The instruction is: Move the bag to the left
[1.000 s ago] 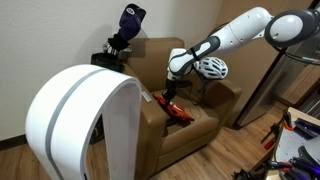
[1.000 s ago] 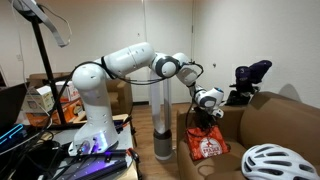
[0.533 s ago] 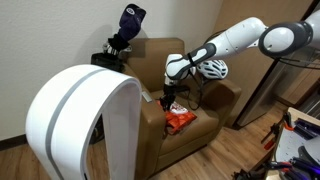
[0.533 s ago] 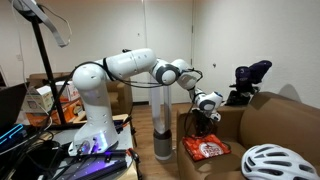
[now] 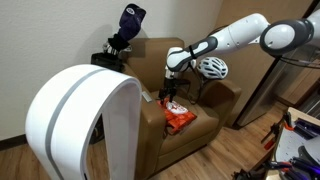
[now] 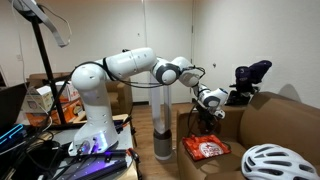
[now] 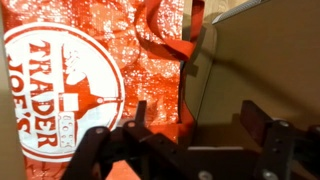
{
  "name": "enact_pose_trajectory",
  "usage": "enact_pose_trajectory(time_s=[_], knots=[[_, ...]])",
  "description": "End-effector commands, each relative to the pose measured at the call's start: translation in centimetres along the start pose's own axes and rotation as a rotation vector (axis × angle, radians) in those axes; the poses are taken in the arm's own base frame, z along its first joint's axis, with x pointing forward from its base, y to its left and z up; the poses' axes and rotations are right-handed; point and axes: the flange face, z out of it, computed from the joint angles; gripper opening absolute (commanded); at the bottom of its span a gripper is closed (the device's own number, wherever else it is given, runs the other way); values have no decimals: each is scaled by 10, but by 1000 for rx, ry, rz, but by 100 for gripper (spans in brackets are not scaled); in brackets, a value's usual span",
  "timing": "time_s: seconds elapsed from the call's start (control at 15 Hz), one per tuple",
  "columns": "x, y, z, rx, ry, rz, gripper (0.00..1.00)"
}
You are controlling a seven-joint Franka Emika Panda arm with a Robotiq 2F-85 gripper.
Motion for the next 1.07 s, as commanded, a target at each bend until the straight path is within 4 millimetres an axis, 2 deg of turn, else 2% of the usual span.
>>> enact_pose_trajectory(time_s=[0.0,0.27,0.6,0.8,1.0], knots=[[-15,23,-36,-42,-56,35,100],[-37,69,-55,-98,-106,101,100],[-76,115,-60,-125,-129,151,100],[-92,136,-73,-113,-47,170,100],[-104,151,-98,-97,121,176,100]])
